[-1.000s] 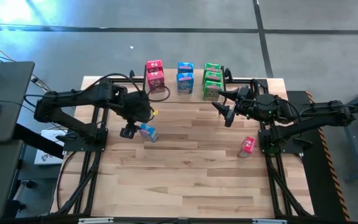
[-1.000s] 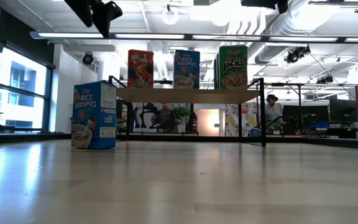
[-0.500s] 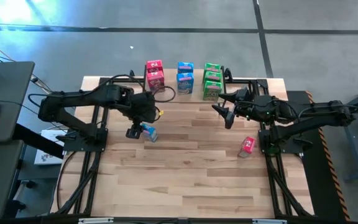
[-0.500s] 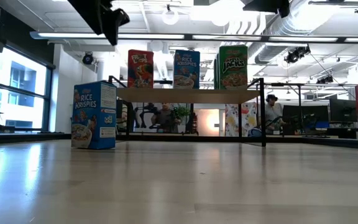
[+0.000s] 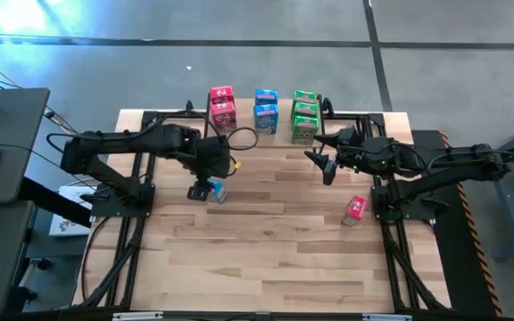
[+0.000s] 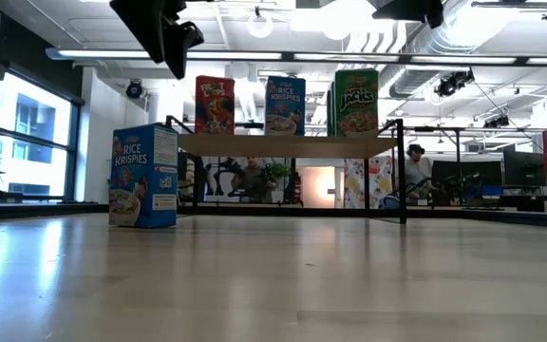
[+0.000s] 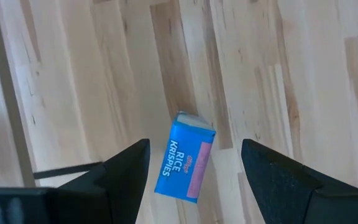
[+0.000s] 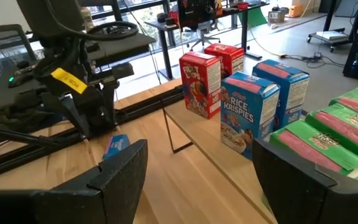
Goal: Stack cereal on shelf
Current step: Put the blue cereal box on the center of the table aligned with the other blue cereal boxes
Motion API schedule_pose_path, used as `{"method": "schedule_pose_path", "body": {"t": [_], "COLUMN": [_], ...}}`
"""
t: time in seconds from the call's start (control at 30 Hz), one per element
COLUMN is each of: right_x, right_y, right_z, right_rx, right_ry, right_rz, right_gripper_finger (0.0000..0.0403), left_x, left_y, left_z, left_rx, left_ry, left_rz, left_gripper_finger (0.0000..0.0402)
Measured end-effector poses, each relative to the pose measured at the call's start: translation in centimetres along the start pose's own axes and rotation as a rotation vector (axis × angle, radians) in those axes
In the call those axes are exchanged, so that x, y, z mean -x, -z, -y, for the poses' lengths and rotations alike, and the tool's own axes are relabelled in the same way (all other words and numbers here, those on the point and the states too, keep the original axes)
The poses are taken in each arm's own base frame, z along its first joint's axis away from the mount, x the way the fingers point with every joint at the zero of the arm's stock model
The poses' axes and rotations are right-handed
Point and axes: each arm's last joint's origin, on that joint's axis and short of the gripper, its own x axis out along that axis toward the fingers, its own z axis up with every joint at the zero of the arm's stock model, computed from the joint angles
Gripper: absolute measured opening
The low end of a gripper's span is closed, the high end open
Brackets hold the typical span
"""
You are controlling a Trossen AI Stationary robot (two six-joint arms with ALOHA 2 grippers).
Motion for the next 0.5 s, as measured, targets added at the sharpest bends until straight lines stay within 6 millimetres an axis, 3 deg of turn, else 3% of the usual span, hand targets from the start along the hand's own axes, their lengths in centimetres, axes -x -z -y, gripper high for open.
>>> {"method": "schedule_pose_path", "body": {"t": [0.23,0.5], "right_x": [0.0,0.0], "right_y": [0.07,0.07], "right_z": [0.01,0.01], "right_rx": [0.003,0.003], "right_ry": [-0.002,-0.002], "right_rz": [-0.007,-0.007], "right_gripper_finger": [0.0279,0.0279], "left_x": [0.07,-0.04], "left_y": [0.7,0.72], "left_z": [0.01,0.17], "left_rx": [0.12,0.032], "left_ry": [-0.084,-0.028], "left_rz": [-0.086,-0.093], "left_gripper_finger": [0.0246,0.0246]}}
